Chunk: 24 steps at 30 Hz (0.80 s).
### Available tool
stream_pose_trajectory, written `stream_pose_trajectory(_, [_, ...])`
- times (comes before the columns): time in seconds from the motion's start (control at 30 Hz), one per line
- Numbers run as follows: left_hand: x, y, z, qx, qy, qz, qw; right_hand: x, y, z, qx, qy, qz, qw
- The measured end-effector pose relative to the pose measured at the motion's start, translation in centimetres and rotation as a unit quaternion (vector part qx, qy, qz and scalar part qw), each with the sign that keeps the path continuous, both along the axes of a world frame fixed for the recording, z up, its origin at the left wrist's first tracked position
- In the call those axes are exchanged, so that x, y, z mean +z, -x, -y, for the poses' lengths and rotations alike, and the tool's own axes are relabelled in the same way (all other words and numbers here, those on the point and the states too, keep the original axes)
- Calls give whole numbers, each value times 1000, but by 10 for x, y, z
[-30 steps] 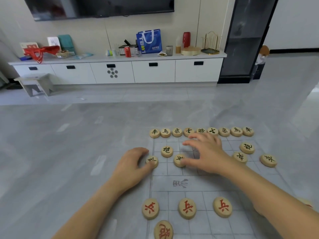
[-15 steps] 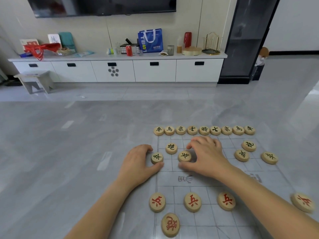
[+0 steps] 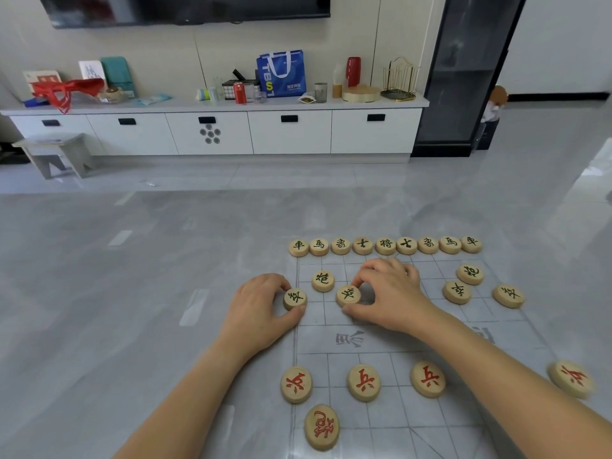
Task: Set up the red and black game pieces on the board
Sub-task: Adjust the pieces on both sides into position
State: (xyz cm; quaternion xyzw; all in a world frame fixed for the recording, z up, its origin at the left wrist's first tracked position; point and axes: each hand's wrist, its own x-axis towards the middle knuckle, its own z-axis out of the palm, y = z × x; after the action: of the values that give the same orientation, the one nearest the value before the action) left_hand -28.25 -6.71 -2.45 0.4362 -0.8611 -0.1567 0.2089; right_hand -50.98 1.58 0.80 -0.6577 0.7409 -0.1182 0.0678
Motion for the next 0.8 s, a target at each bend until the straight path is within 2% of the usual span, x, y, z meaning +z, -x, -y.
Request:
stream_pose_trajectory(0.23, [-2,-2,1,-13,-10,1,1000,0,2,0,9,-9,-9,1000])
stream_pose_trajectory(0.43, [5,-1,-5,14,-55,-25,998,0,2,-2,12,3,-14,1000])
stream_pose_trajectory(0.8, [5,-1,-4,10,-63,-8,998,2,-1,-3,11,-6,-13,1000])
